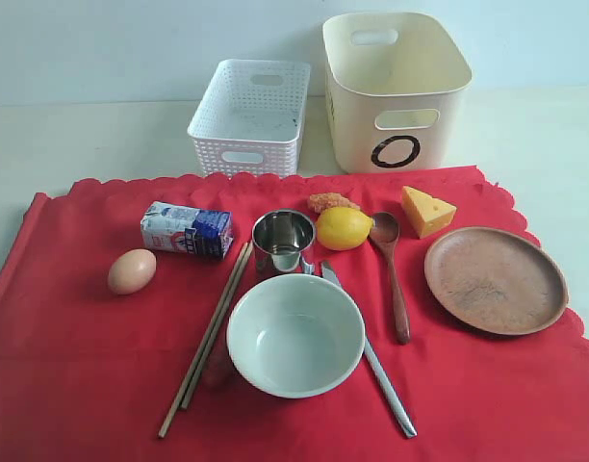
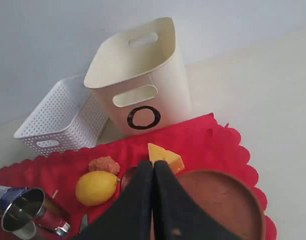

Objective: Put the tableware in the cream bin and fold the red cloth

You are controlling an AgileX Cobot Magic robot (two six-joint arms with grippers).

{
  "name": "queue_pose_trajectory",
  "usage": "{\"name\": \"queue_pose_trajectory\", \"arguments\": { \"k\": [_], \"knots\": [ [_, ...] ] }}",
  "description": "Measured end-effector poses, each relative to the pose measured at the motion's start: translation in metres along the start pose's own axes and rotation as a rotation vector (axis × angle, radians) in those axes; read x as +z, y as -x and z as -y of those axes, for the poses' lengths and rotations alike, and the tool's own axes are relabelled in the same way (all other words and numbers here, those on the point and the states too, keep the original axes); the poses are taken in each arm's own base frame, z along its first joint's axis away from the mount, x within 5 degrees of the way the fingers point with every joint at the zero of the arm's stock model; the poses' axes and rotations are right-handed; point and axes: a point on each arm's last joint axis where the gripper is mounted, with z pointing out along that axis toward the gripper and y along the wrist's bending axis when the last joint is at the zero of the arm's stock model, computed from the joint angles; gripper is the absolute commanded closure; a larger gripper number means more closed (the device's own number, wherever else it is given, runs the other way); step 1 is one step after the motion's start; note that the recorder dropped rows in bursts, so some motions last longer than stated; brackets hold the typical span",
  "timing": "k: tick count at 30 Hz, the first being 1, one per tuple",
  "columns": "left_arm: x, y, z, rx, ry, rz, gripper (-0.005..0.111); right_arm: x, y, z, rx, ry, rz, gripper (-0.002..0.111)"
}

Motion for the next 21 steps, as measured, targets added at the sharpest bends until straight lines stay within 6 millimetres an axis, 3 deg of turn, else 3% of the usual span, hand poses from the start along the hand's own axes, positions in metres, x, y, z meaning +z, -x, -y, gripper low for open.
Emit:
{"name": "queue_pose_trajectory", "arguments": {
  "k": [7,14,21],
  "knots": [
    [0.0,0.0,0.0,0.0,0.0,0.0,0.107,0.015,0.003,-0.003,0.004,-0.026,-0.114,0.108],
    [0.0,0.0,0.0,0.0,0.0,0.0,0.107,0.035,-0.009,0.0,0.001,-0.057,-0.264,0.108],
    [0.0,0.0,0.0,0.0,0.0,0.0,0.107,0.049,-0.008,-0.011,-0.039,0.023,-0.374,0.108]
  ]
}}
